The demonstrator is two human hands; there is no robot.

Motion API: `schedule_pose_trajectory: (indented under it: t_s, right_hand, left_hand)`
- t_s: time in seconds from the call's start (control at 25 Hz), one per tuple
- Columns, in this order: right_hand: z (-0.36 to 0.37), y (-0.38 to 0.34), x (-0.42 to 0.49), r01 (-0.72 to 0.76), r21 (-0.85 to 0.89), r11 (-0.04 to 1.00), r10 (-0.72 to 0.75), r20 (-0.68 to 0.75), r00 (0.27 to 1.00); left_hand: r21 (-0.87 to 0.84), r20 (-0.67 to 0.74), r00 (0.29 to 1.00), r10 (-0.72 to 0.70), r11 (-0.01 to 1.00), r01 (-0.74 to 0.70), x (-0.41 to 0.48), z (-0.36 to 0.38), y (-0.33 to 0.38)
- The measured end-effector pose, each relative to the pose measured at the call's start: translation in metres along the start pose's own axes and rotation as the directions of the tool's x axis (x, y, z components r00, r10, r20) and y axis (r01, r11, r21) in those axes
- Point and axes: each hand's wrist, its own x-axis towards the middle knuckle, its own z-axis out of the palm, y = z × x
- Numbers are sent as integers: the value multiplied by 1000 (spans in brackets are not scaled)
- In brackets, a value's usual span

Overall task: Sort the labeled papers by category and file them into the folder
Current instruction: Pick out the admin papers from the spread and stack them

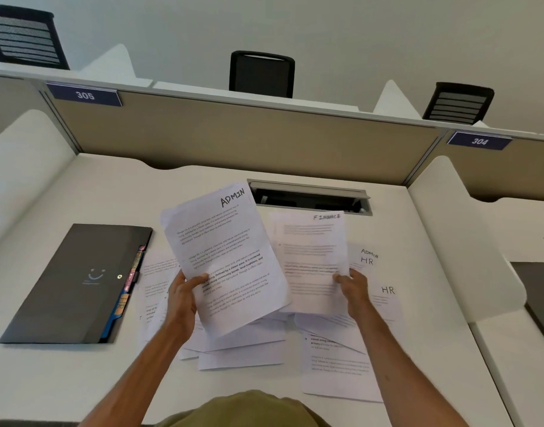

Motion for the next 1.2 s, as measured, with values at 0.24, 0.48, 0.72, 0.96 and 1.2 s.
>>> schedule_pose_trajectory:
  t_s: [0.24, 0.48, 0.72, 0.96, 1.2]
  right_hand:
    - [44, 11, -37, 245, -493, 835, -235, 85, 968]
    - [52, 13, -49, 264, -568, 780, -209, 161, 964]
    - [34, 14, -42, 207, -590, 780, -177, 109, 978]
    - [-15, 29, -22, 19, -731, 682, -246, -205, 947]
    - [-46, 47, -18, -211, -786, 581, -45, -290, 956]
  left_hand:
    - [-1, -47, 999, -24, 1000, 24, -1, -19, -1]
    - [53, -34, 999, -33, 998, 35, -1, -21, -10]
    - [69, -14, 999, -50, 996, 51, 0, -16, -14]
    - [71, 7, 998, -55, 996, 54, -2, -6, -16]
    - [98, 15, 997, -79, 992, 78, -6, 6, -24]
